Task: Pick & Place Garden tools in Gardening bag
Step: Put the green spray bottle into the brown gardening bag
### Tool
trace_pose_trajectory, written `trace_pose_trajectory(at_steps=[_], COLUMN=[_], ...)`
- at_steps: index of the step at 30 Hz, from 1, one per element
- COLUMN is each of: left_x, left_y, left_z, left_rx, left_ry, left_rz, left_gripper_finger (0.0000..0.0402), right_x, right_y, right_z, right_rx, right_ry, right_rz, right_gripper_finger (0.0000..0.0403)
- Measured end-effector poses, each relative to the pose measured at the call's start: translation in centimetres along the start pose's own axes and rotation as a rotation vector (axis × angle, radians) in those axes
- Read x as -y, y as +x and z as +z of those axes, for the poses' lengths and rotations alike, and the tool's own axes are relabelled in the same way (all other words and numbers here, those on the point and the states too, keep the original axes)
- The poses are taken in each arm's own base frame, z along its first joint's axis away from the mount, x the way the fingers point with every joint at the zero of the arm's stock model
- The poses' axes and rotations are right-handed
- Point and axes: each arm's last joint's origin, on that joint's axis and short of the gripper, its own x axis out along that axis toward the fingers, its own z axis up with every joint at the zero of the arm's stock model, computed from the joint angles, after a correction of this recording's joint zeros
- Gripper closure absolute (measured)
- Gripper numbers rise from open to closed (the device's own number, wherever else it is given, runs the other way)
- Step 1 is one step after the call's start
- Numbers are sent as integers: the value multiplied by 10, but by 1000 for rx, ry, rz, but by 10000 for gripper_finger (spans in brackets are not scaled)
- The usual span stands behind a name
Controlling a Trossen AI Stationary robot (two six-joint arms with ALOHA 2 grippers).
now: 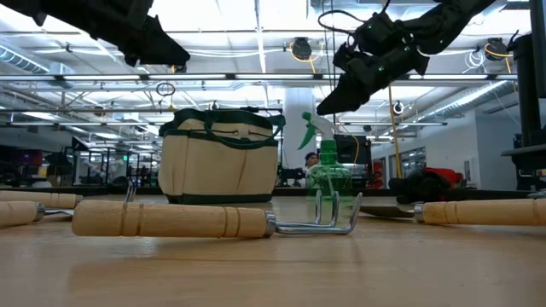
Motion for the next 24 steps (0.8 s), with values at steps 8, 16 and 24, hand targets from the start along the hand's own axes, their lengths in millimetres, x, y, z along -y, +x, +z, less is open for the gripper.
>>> trace_pose_trajectory(at_steps=[8,16,24], left_x=[0,0,0], left_y=[0,0,0], left_z=[-1,-1,-1], left_rx=[-5,-5,-4], left_ry=[-2,-2,0], left_rz=[0,0,0], left_gripper_finger=[245,245,245], right_x=[-2,-4,-2], right_y=[-2,-1,1], right_z=[0,-9,-12], right_rx=[15,-9,3], right_ry=[-45,-113,-161], right_rz=[99,104,41], right_gripper_finger=[255,254,254])
